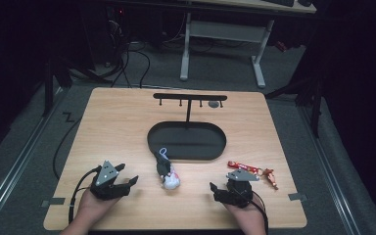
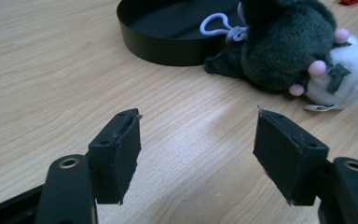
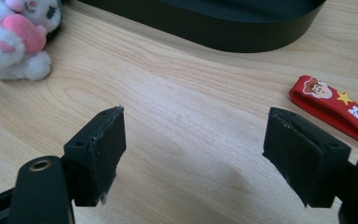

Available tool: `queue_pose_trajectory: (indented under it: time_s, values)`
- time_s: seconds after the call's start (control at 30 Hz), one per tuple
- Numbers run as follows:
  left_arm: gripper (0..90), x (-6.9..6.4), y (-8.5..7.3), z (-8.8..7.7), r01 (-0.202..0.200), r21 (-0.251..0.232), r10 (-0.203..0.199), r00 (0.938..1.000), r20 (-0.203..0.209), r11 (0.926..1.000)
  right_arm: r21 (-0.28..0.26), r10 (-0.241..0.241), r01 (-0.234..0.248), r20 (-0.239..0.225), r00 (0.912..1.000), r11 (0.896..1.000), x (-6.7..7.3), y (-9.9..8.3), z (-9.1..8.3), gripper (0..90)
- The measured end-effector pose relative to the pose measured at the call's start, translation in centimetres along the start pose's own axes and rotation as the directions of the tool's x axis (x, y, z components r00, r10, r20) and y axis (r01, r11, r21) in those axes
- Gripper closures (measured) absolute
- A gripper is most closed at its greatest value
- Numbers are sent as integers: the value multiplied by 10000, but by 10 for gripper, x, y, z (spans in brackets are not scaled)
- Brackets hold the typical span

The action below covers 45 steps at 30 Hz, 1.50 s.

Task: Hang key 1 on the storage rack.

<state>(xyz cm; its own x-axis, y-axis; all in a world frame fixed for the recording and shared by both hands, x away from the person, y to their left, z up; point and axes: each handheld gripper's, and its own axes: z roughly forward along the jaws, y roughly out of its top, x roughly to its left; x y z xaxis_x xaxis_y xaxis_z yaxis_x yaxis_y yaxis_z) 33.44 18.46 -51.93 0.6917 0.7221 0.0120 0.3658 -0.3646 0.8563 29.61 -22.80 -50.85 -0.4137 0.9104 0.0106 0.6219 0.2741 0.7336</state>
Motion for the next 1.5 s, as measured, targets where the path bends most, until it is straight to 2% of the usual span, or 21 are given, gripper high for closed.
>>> queue_pose_trajectory:
  time_s: [0.1, 0.23, 0.47, 0.63, 0.93, 1.13, 1.27, 1.3, 1.43, 1.5]
  values:
    - [319, 1, 0, -1, -116, -10, 116, 9999, 42, 9999, 318, 63, -67, 139, 9999, 9995, -3, 3, 0, 226]
    - [312, 0, 2, -3, -660, -32, 659, 9977, -139, 9978, 471, 201, -208, 141, 9997, 9987, -5, 3, -3, 228]
    - [313, 0, 4, -4, -700, -85, 699, 9975, -102, 9975, 1153, 15, -80, 560, 9984, 9933, -6, 11, -10, 207]
    - [327, 0, 6, -4, -716, -62, 716, 9974, -92, 9974, 1457, 59, -124, 453, 9990, 9893, -8, 18, -13, 208]
    - [337, 0, 5, -5, -718, -134, 717, 9974, -101, 9973, 1979, 490, -540, 301, 9983, 9787, -13, 21, -12, 206]
    - [331, -1, 5, -4, -793, -74, 792, 9968, -102, 9968, 2439, 501, -523, 152, 9986, 9684, -14, 19, -10, 202]
    - [331, -2, 5, -3, -812, -97, 812, 9967, -88, 9966, 2966, 334, -334, 53, 9994, 9544, -15, 18, -6, 203]
    - [331, -3, 5, -3, -870, -106, 868, 9962, -117, 9962, 3151, 243, -247, 53, 9997, 9487, -15, 19, -5, 203]
    - [325, -7, 5, -2, -1121, -45, 1120, 9936, -123, 9937, 3309, 86, -78, -11, 10000, 9436, -15, 22, -5, 208]
    - [323, -8, 5, -1, -1198, -38, 1198, 9927, -104, 9928, 3530, 26, 12, -102, 9999, 9356, -14, 23, -5, 207]
